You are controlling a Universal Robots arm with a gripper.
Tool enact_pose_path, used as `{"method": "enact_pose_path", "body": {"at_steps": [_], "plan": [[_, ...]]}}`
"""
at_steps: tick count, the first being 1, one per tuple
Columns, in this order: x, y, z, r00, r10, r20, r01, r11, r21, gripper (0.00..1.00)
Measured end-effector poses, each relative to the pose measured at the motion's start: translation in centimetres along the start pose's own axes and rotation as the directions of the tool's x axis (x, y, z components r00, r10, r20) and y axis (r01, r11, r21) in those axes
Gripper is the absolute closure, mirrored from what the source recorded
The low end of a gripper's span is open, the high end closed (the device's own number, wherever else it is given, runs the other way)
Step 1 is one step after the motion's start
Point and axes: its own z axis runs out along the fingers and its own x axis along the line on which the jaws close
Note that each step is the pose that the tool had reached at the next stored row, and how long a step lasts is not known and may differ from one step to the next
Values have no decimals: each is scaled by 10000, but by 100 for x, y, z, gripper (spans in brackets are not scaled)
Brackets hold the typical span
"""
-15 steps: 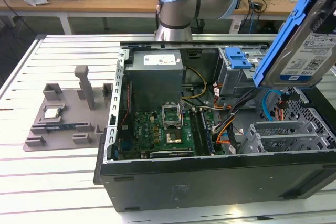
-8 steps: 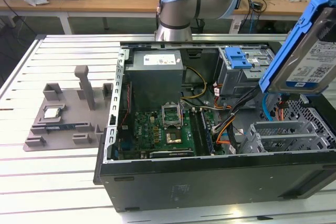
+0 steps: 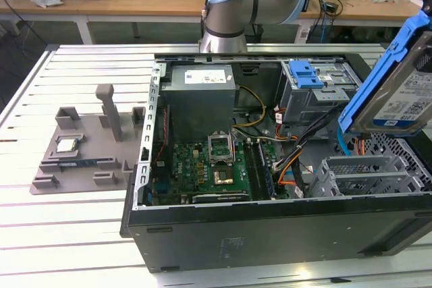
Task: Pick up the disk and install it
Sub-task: 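Pick up the disk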
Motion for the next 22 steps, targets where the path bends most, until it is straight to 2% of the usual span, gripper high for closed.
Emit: {"method": "enact_pose_path", "body": {"at_steps": [8, 13, 14, 22], "plan": [[77, -26, 204, 10000, 0, -2, 0, 10000, 0, 63], [188, -40, 316, 10000, 0, 1, 0, 10000, 0, 63], [192, -41, 332, 10000, 0, 0, 0, 10000, 0, 63], [193, -43, 343, 10000, 1, -1, -1, 10000, 0, 63]]}}
